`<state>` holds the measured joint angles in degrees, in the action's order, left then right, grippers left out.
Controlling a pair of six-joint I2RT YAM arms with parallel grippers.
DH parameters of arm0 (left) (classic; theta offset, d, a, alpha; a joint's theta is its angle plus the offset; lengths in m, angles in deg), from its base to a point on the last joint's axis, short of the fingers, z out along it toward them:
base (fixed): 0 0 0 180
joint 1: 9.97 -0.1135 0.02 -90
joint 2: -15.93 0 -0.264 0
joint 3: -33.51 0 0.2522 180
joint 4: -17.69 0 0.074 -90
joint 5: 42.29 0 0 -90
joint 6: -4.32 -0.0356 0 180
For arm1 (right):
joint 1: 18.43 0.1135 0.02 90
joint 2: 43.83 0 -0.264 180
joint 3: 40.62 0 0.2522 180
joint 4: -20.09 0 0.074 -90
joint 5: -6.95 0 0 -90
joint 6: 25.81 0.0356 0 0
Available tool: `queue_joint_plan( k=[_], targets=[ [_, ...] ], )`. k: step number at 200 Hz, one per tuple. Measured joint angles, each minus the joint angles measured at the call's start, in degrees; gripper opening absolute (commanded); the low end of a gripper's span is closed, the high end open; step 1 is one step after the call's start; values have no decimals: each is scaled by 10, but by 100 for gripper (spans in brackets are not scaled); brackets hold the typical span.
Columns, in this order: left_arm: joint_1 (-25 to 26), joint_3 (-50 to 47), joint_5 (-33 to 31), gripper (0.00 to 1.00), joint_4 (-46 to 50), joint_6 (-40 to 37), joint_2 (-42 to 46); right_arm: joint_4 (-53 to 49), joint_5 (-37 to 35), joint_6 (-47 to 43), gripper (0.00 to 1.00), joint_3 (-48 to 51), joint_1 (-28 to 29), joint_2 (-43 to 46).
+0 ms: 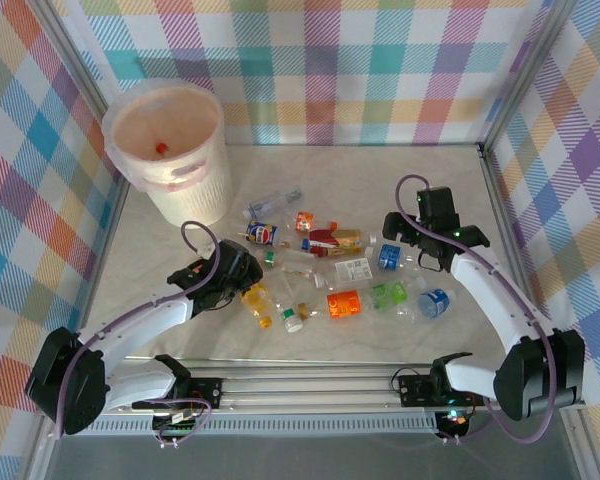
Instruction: Put the plastic bottles in the bin
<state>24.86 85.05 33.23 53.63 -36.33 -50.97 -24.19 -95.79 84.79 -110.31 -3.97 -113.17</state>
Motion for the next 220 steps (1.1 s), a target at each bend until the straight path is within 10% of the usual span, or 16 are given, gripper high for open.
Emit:
queue_joint_plan(
  k=[220],
  targets=[
    [-18,-47,58,75,-74,-70,-85,-9,-31,15,100,4,12,16]
  ],
)
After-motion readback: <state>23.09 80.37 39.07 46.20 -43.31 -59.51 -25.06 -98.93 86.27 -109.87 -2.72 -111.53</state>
